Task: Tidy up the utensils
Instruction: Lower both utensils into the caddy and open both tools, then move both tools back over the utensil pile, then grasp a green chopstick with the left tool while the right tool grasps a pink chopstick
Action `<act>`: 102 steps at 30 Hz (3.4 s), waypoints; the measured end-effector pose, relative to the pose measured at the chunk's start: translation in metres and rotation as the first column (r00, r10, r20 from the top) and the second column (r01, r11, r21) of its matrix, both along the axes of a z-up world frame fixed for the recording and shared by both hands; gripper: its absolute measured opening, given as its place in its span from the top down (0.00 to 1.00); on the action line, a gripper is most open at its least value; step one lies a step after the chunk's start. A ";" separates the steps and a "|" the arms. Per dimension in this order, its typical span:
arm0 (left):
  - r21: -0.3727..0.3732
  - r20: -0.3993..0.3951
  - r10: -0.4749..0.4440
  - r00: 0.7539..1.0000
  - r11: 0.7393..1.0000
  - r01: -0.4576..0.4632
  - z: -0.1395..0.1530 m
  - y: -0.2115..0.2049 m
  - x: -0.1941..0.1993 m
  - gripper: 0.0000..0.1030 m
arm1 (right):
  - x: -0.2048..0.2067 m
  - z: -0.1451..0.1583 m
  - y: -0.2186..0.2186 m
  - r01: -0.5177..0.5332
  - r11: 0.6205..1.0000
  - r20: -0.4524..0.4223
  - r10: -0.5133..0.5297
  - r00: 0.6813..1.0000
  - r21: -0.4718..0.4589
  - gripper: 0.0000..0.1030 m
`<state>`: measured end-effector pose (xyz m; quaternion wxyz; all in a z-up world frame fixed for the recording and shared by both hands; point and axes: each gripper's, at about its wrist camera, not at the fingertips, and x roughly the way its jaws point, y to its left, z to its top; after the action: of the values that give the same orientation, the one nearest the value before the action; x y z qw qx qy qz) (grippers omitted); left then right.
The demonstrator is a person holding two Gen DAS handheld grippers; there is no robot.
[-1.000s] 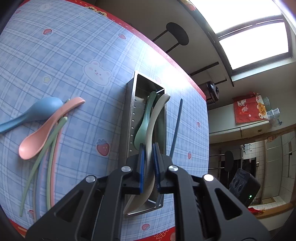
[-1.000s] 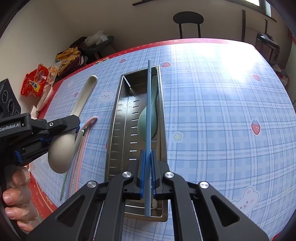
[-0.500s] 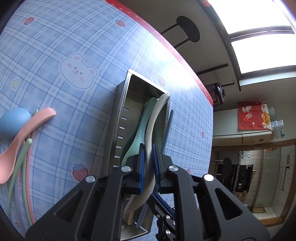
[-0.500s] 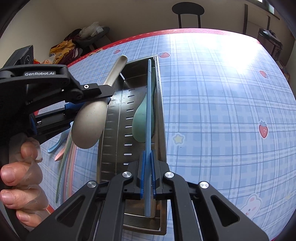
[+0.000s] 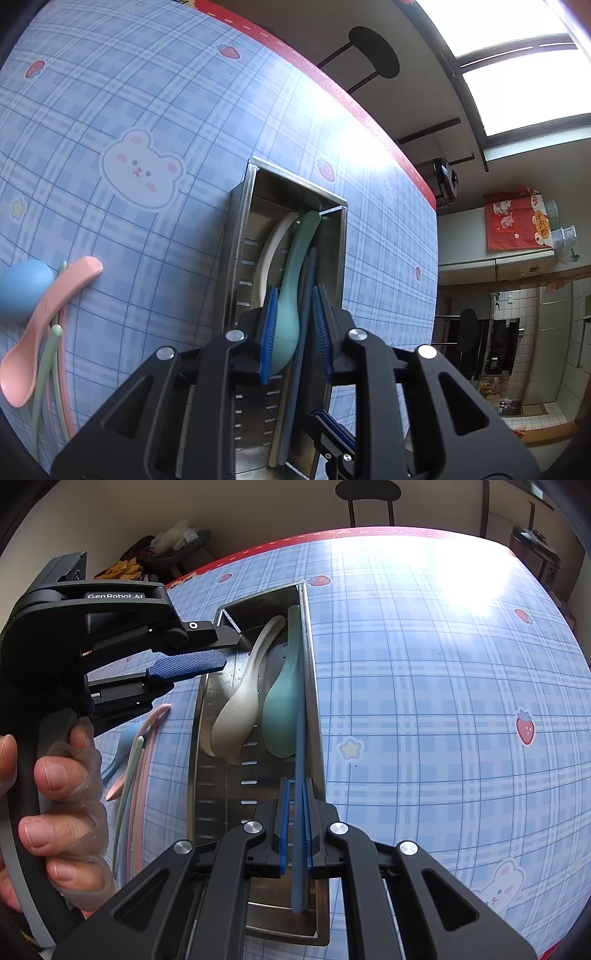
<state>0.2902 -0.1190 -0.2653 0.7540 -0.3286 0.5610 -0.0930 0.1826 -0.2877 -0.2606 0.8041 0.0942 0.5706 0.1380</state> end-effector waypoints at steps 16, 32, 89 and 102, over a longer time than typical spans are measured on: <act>0.345 0.181 -0.132 0.975 0.937 0.063 0.067 0.057 -0.065 0.46 | -0.034 0.030 -0.017 0.077 0.997 0.051 -0.076 0.996 -0.003 0.60; 0.550 0.161 -0.244 0.956 0.826 0.119 0.058 0.159 -0.166 0.23 | -0.076 0.033 0.037 0.062 0.998 0.105 -0.064 0.992 0.027 0.46; 0.432 0.115 -0.451 0.885 0.825 0.364 -0.030 0.144 -0.204 0.62 | -0.052 -0.017 0.194 -0.284 0.944 0.003 0.288 0.958 -0.166 0.77; 0.403 0.119 -0.447 0.887 0.838 0.368 -0.029 0.147 -0.208 0.63 | -0.060 -0.020 0.167 -0.185 0.974 -0.040 0.182 0.983 -0.127 0.94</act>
<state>0.0818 0.0285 -0.2945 0.8191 -0.0417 0.5436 -0.1786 0.1228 -0.1205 -0.2802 0.7841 -0.0094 0.5960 0.1730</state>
